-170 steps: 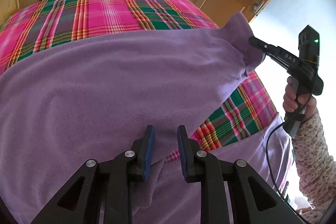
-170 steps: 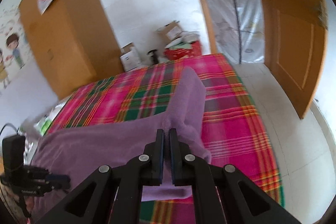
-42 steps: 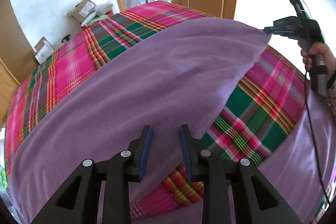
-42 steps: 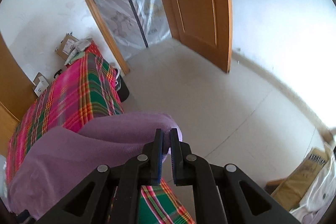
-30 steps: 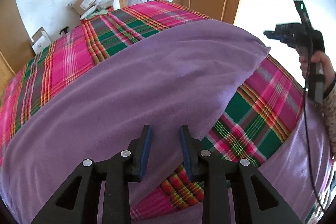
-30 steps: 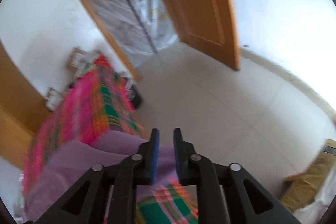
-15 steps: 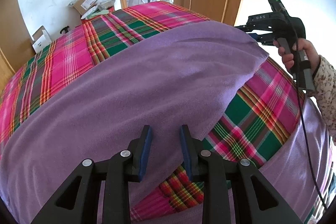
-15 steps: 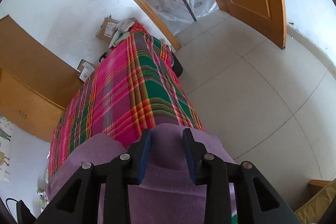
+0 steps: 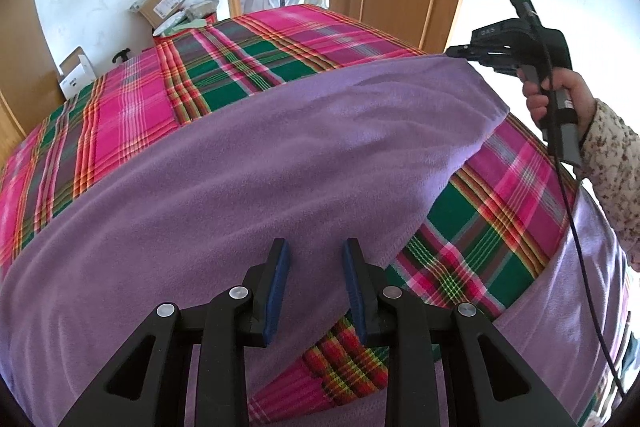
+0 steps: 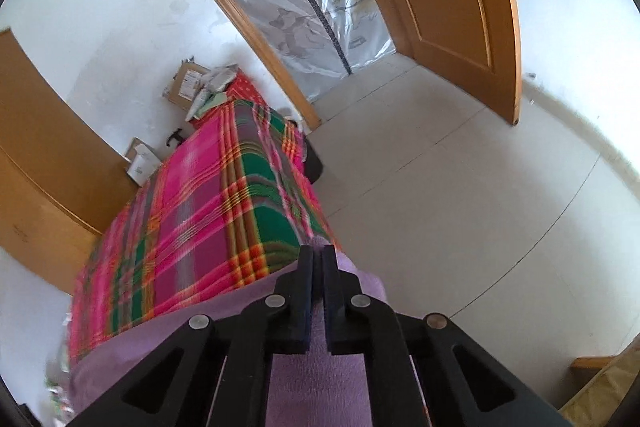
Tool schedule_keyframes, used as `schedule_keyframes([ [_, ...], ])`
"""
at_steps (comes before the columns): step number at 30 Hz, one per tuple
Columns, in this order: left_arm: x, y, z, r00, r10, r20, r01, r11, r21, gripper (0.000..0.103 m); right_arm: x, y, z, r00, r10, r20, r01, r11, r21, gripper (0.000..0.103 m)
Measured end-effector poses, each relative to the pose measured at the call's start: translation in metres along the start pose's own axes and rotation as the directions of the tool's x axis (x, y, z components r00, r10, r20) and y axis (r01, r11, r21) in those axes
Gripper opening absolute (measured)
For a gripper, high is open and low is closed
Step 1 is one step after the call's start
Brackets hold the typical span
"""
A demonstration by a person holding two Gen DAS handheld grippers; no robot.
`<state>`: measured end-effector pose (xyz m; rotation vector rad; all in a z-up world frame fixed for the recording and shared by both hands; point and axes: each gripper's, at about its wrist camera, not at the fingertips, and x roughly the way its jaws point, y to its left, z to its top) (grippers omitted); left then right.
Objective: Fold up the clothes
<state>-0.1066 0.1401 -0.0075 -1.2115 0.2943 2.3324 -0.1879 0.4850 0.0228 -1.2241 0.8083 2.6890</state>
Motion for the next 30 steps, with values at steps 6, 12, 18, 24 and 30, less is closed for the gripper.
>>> schedule_keyframes([
  [6,-0.001,0.000,-0.001,1.000,-0.008,0.000,0.008,1.000,-0.006,0.029,0.026,0.014,0.002,0.995,-0.075,-0.068,0.074,0.997,-0.020,0.009],
  [12,-0.010,0.010,-0.003,0.998,-0.050,-0.032,0.048,0.997,-0.052,0.029,0.004,0.024,-0.006,0.988,-0.148,-0.032,0.146,0.986,-0.078,0.024],
  [18,-0.046,0.045,-0.018,1.000,-0.009,0.005,0.009,0.988,-0.155,0.029,-0.028,0.083,-0.039,0.996,-0.092,-0.002,0.086,0.939,-0.332,0.025],
  [24,-0.082,0.092,-0.046,0.999,0.030,0.023,-0.021,0.951,-0.307,0.029,-0.026,0.119,-0.080,0.992,-0.106,-0.066,0.062,0.876,-0.479,0.025],
  [30,-0.107,0.135,-0.076,0.996,0.087,0.025,-0.070,0.912,-0.405,0.029,-0.029,0.121,-0.100,0.971,-0.232,-0.060,0.166,0.832,-0.530,0.025],
])
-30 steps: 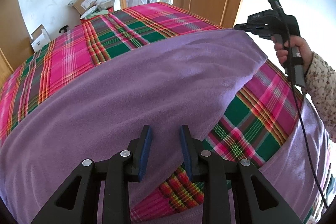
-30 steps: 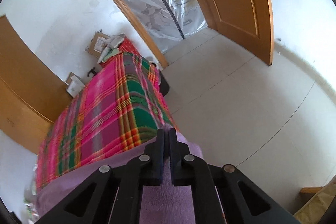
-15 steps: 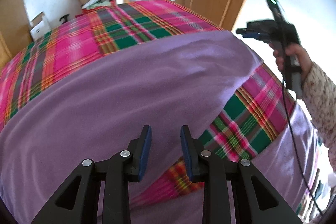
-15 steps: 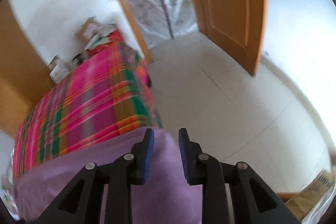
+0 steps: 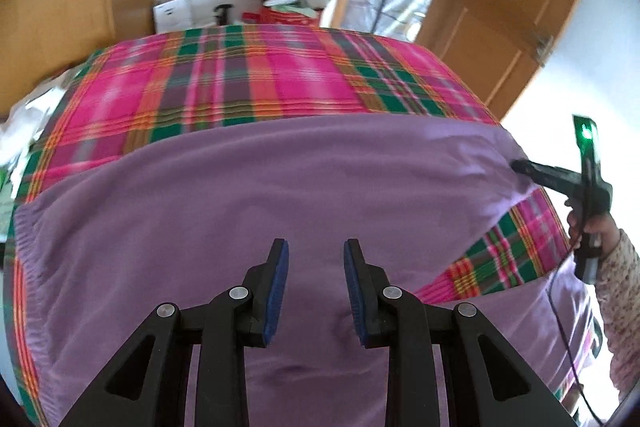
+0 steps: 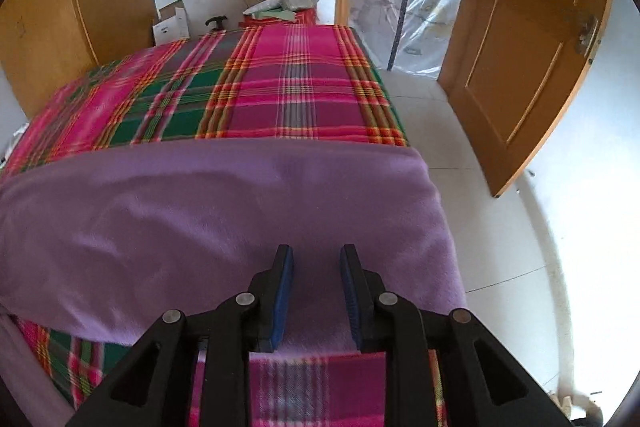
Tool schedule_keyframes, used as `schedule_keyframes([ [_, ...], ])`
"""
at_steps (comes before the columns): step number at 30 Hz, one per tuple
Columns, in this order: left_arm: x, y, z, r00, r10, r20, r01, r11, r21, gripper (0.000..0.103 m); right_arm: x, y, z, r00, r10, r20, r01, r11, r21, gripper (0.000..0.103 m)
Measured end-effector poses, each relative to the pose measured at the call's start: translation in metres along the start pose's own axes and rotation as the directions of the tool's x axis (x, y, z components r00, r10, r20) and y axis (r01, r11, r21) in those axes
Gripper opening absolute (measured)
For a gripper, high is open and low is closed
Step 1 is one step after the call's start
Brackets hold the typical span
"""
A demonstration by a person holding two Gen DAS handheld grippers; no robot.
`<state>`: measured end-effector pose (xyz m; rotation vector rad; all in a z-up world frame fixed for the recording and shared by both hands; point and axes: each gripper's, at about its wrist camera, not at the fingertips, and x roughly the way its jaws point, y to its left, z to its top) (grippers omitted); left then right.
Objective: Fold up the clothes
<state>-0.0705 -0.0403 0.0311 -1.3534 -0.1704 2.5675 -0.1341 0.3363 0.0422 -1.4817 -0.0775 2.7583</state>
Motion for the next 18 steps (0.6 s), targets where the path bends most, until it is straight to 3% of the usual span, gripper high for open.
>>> schedule_keyframes([
  [2,-0.002,0.018,-0.004,1.000,0.012,-0.003,-0.012,0.999,-0.039,0.029,-0.007,0.009,0.002,1.000,-0.008,-0.001,0.008,1.000,-0.003,0.025],
  [8,0.011,0.047,-0.016,0.998,0.021,-0.052,-0.026,0.995,-0.096,0.029,-0.021,0.084,-0.007,0.990,0.139,0.020,-0.134,0.978,-0.160,0.025],
  [11,0.011,0.060,-0.021,0.999,0.015,-0.050,-0.021,0.992,-0.127,0.029,-0.017,0.110,-0.014,0.990,0.136,0.037,-0.125,0.968,-0.220,0.025],
  [15,0.005,0.080,-0.021,1.000,0.006,-0.024,-0.010,0.987,-0.161,0.029,-0.017,0.111,-0.017,0.991,0.127,0.032,-0.116,0.967,-0.227,0.027],
  [18,0.004,0.096,-0.017,0.999,0.045,-0.016,-0.048,0.981,-0.190,0.029,-0.016,0.099,-0.014,0.995,0.094,0.016,-0.090,0.980,-0.180,0.031],
])
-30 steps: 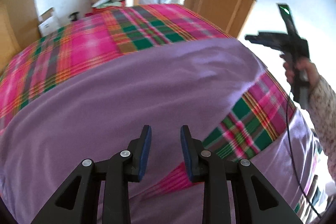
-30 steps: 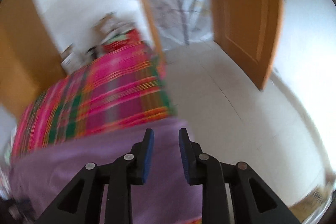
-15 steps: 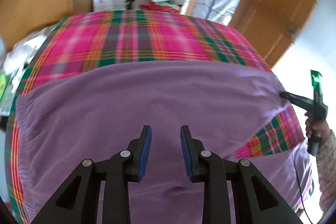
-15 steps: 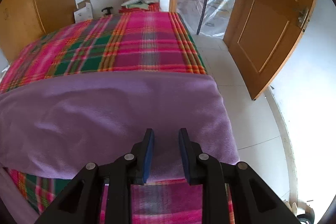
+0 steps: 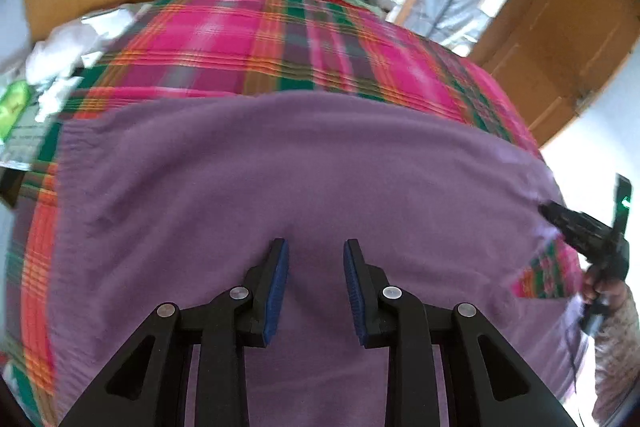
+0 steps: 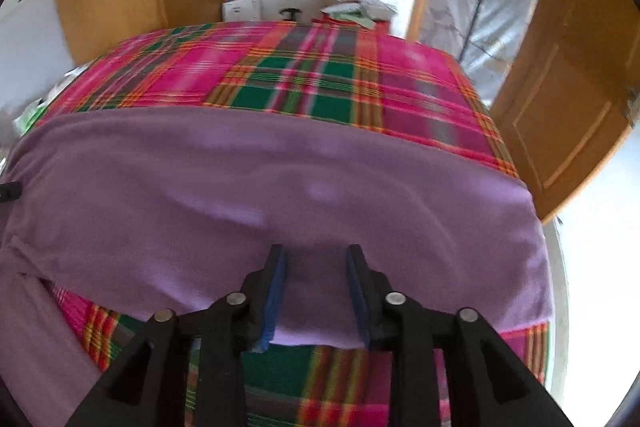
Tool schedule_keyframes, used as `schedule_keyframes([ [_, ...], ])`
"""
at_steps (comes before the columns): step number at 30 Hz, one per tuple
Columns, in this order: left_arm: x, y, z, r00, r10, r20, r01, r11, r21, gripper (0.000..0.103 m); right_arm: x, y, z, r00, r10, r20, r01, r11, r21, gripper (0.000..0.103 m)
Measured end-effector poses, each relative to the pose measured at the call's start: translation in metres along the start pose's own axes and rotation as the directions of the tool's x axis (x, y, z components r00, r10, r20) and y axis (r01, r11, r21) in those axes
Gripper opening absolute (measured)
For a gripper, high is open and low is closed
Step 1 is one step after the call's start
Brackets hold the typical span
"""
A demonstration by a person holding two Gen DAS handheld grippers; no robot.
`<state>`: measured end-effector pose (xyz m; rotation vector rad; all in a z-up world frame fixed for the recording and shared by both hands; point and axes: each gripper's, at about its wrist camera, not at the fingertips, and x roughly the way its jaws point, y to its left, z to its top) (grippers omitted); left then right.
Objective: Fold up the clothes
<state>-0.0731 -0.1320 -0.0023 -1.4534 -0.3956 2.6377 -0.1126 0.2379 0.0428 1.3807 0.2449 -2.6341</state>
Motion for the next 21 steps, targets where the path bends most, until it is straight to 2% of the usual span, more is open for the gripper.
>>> schedule_keyframes([
  [3,-0.001,0.011,0.010,1.000,-0.006,0.030,0.007,0.999,-0.033,0.029,-0.005,0.008,0.009,0.998,0.063,0.031,-0.064,0.998,0.023,0.031],
  [5,0.001,0.009,0.019,0.998,0.054,0.041,-0.054,0.999,-0.003,0.029,-0.003,0.024,0.020,0.991,0.127,0.050,-0.128,0.992,0.013,0.031],
  [8,0.015,0.014,0.031,0.997,0.072,0.008,-0.072,0.997,-0.006,0.029,0.004,0.059,0.033,0.982,0.182,0.054,-0.179,0.982,-0.059,0.031],
  [12,0.021,0.025,0.042,0.998,0.053,0.020,-0.052,0.998,-0.042,0.029,0.021,0.105,0.050,0.966,0.258,0.010,-0.253,0.954,-0.162,0.031],
  [14,0.022,0.030,0.046,0.999,0.038,0.035,-0.036,0.998,-0.054,0.029,0.031,0.123,0.058,0.964,0.266,-0.019,-0.264,0.943,-0.200,0.030],
  [17,0.022,0.040,0.051,0.999,0.022,0.047,-0.018,0.997,-0.077,0.029,0.041,0.142,0.066,0.969,0.246,-0.010,-0.241,0.938,-0.249,0.030],
  [21,0.029,0.044,0.065,0.999,0.014,0.049,-0.009,0.995,-0.097,0.029,0.054,0.148,0.082,0.969,0.248,-0.004,-0.242,0.943,-0.229,0.030],
])
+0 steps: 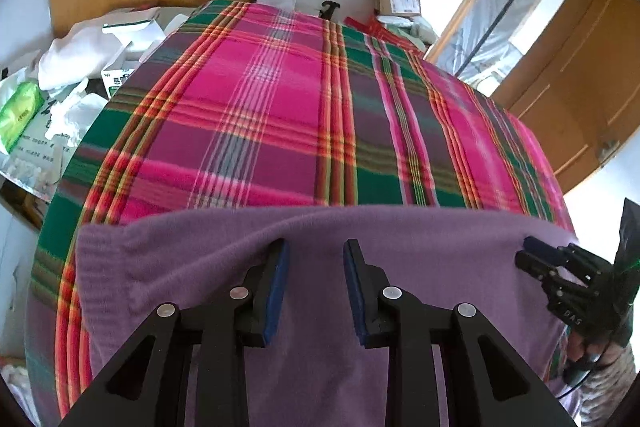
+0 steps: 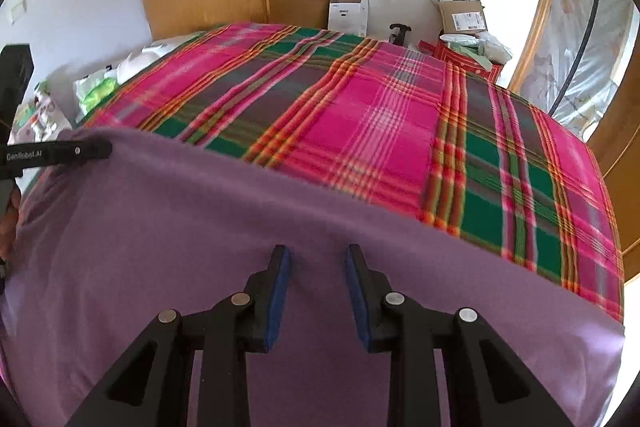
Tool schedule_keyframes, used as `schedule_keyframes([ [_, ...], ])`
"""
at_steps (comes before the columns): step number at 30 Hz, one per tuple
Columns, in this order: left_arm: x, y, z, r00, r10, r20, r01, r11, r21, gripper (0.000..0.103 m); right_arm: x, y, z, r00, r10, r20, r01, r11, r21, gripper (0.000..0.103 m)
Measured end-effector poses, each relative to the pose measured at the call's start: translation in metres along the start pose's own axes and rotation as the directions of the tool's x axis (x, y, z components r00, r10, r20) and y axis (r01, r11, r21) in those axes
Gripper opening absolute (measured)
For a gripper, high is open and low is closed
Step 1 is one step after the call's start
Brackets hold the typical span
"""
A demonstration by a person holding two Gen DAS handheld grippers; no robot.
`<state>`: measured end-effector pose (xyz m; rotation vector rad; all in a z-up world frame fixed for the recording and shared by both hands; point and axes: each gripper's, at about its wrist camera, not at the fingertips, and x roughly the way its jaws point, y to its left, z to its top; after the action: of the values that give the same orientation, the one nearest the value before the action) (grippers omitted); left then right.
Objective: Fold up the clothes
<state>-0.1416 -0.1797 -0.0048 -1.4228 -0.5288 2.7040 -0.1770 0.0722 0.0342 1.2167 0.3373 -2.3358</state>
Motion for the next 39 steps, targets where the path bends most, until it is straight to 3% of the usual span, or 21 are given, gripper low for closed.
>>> schedule_keyframes([
  [15,0.009,0.000,0.019,1.000,-0.009,0.024,0.010,1.000,-0.024,0.029,0.023,-0.006,0.031,1.000,-0.011,0.001,0.011,0.997,0.080,0.033],
  [20,-0.020,0.018,0.022,0.998,0.008,0.055,-0.004,0.998,-0.069,0.029,0.006,-0.009,0.027,1.000,0.022,-0.004,-0.021,0.992,0.123,0.033],
  [26,-0.049,0.031,-0.002,0.997,0.068,0.031,-0.068,0.998,0.005,0.029,-0.023,0.012,0.010,0.998,0.065,0.021,-0.066,0.997,0.044,0.033],
  [30,-0.039,0.044,-0.012,0.993,0.115,-0.016,-0.115,0.993,-0.003,0.029,-0.018,0.029,0.004,0.995,0.099,-0.022,-0.099,0.995,0.004,0.033],
  [32,-0.035,0.049,-0.011,0.994,0.103,-0.030,-0.104,0.994,-0.020,0.029,-0.013,0.035,0.003,0.993,0.108,-0.045,-0.108,0.994,-0.006,0.033],
  [39,-0.024,0.050,0.001,0.992,0.125,-0.022,-0.125,0.992,-0.026,0.029,0.001,0.042,0.003,0.993,0.099,-0.058,-0.100,0.995,-0.018,0.033],
])
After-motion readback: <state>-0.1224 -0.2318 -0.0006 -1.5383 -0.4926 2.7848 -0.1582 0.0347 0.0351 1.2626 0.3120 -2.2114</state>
